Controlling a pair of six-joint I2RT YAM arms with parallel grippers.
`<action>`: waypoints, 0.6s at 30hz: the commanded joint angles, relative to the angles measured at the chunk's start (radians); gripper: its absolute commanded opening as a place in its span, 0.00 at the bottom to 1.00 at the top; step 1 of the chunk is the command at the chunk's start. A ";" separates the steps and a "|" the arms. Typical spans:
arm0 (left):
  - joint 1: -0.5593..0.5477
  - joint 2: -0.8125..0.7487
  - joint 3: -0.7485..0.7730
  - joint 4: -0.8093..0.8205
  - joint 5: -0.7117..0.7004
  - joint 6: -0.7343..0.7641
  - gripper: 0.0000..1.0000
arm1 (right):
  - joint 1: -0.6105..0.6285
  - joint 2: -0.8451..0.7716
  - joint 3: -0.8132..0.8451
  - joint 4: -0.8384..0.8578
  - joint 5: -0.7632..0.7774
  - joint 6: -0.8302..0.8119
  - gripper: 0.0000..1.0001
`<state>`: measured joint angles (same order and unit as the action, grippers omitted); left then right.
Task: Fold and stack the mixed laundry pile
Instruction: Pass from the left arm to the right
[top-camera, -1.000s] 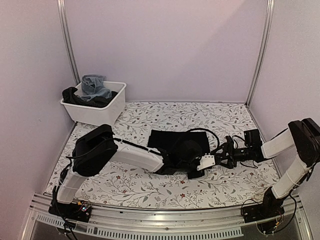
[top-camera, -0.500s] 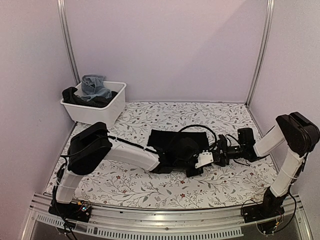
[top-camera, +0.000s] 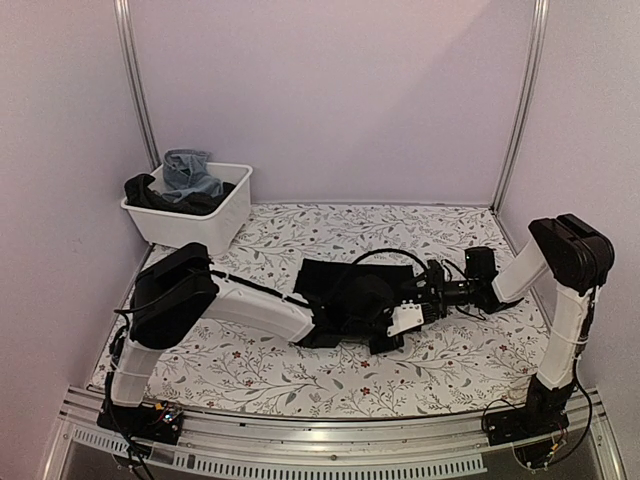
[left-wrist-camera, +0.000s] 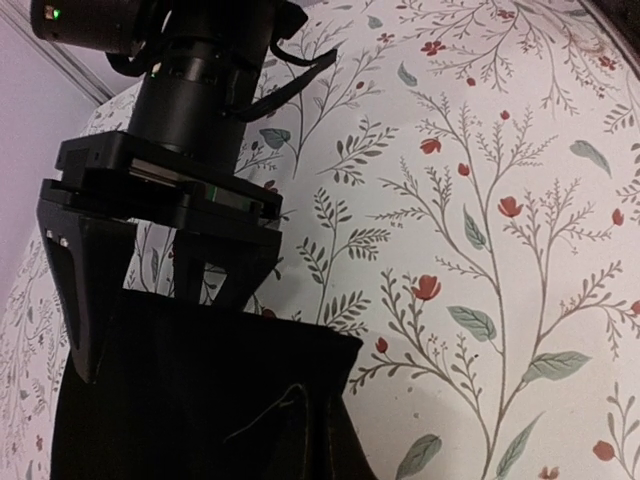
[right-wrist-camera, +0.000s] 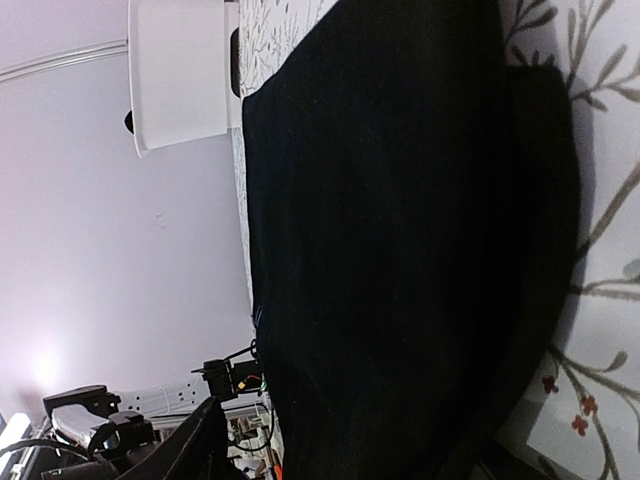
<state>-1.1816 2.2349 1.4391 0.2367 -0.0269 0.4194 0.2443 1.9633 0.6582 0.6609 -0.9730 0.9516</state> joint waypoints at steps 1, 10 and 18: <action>-0.001 -0.048 -0.015 0.033 -0.003 0.022 0.00 | 0.007 0.092 0.035 -0.055 0.064 0.017 0.67; -0.010 -0.057 -0.040 0.045 -0.007 0.030 0.00 | 0.006 0.185 0.116 -0.052 0.037 0.051 0.63; -0.013 -0.072 -0.063 0.062 -0.006 0.043 0.00 | 0.009 0.246 0.169 -0.047 0.027 0.089 0.63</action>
<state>-1.1893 2.2288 1.4006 0.2607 -0.0349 0.4461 0.2478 2.1166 0.8314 0.7086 -1.0286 1.0237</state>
